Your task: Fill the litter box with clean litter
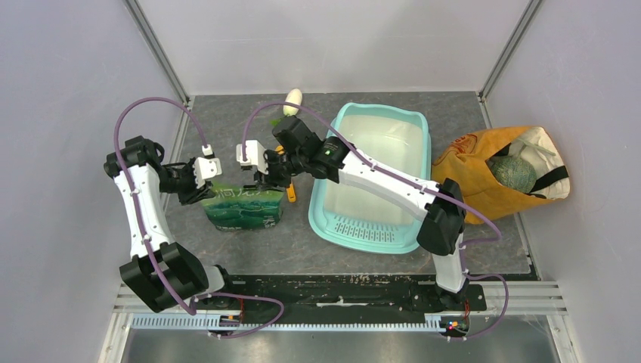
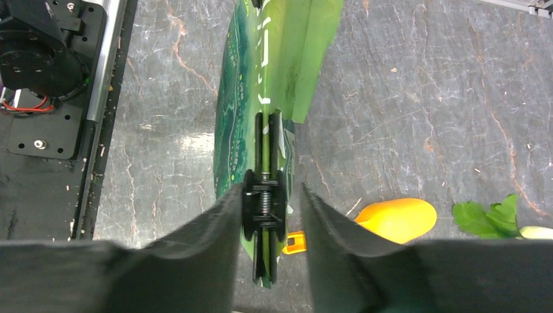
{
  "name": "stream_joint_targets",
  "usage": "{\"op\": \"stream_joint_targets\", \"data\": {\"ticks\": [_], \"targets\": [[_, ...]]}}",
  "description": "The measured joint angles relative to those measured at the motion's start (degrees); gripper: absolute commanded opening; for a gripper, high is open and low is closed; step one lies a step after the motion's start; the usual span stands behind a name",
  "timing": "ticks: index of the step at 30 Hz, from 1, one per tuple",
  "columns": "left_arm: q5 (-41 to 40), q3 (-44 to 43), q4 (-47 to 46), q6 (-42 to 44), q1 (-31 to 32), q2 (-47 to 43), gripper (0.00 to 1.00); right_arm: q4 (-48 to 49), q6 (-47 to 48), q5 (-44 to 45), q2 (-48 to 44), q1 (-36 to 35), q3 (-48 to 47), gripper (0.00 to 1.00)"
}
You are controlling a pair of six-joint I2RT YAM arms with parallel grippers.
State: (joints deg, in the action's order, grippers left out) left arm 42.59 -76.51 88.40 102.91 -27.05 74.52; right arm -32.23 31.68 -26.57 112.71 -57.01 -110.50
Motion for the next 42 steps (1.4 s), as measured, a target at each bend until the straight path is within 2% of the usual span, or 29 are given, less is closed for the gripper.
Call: {"op": "stream_joint_targets", "data": {"ticks": [5,16,22,23,24,25,28,31,35,42], "targets": [[-0.02,-0.02,0.0,0.0,0.0,0.0,0.39,0.09,0.04,0.31,0.13,-0.13,0.0,0.0],[0.02,-0.15,-0.22,-1.05,0.0,0.04,0.39,0.46,-0.55,0.17,0.11,-0.13,-0.61,0.0],[1.86,-4.42,-0.22,-5.29,0.0,1.42,0.42,0.42,-0.59,1.05,-1.33,0.11,-3.13,0.0],[2.56,-5.53,-0.15,-6.27,0.0,1.62,0.45,0.28,-0.61,1.25,-2.14,0.13,-3.26,0.0],[3.13,-6.91,-0.15,-7.5,0.0,1.75,0.55,-0.07,-0.61,1.44,-3.06,0.15,-3.48,0.0],[3.89,-8.41,-0.31,-9.01,0.0,1.86,0.62,-0.48,-0.61,1.57,-4.09,0.15,-3.69,0.0],[5.7,-13.22,-1.27,-15.74,0.0,1.88,0.68,-3.04,-1.03,1.64,-8.22,0.22,-3.39,0.0],[7.41,-17.46,-3.72,-23.93,0.0,1.79,0.8,-3.72,-1.27,2.32,-13.92,-0.68,1.68,0.0],[9.01,-18.53,-9.29,-36.96,0.0,-0.17,0.86,-4.96,-1.68,4.87,-18.38,-4.92,10.27,0.0],[9.88,-18.16,-19.45,-56.37,0.0,-4.59,0.87,-0.98,-1.84,10.56,-10.93,-11.45,19.76,0.0]]}}
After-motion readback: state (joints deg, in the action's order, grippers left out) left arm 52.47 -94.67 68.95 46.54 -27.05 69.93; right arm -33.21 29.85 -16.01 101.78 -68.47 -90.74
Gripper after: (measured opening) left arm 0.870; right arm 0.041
